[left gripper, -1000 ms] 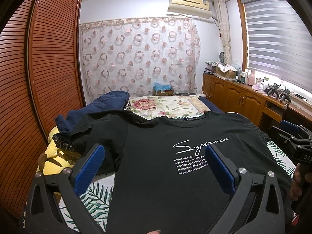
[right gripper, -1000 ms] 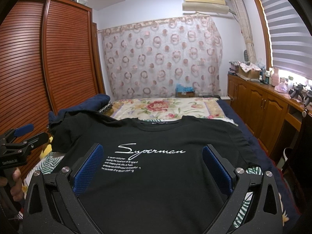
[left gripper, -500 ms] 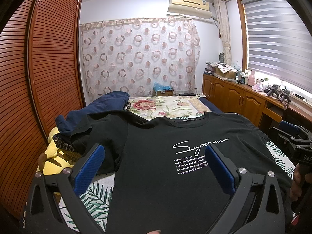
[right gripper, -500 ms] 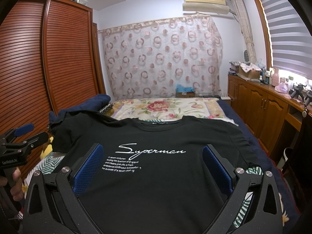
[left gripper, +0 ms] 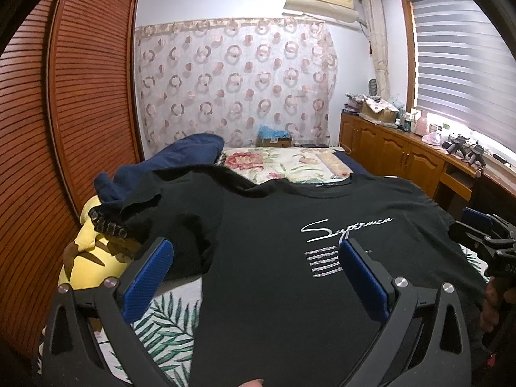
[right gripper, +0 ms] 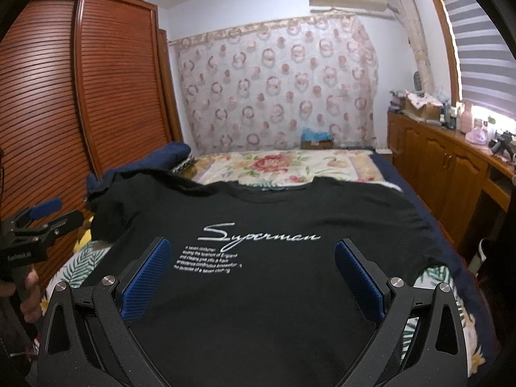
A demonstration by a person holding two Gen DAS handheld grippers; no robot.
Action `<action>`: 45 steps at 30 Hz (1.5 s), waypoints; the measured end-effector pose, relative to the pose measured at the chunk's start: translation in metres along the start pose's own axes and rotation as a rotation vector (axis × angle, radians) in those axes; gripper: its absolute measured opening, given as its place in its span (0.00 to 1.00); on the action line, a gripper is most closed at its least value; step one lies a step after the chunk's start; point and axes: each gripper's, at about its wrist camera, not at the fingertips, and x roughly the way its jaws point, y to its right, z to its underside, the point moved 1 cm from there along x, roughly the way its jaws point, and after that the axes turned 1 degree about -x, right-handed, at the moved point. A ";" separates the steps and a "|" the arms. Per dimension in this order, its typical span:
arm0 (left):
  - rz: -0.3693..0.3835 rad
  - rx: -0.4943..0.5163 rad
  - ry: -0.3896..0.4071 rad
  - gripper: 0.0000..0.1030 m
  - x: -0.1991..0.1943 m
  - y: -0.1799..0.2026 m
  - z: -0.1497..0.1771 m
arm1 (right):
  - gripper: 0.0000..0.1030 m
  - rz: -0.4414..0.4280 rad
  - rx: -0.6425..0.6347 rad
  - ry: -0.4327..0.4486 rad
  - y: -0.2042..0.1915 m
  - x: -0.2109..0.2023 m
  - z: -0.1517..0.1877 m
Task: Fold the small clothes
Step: 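Move the left gripper to the shirt's side edge and close on it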
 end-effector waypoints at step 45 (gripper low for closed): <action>-0.065 0.109 -0.159 0.32 0.121 -0.126 -0.036 | 0.98 -0.254 -0.148 -0.185 -0.055 0.081 0.018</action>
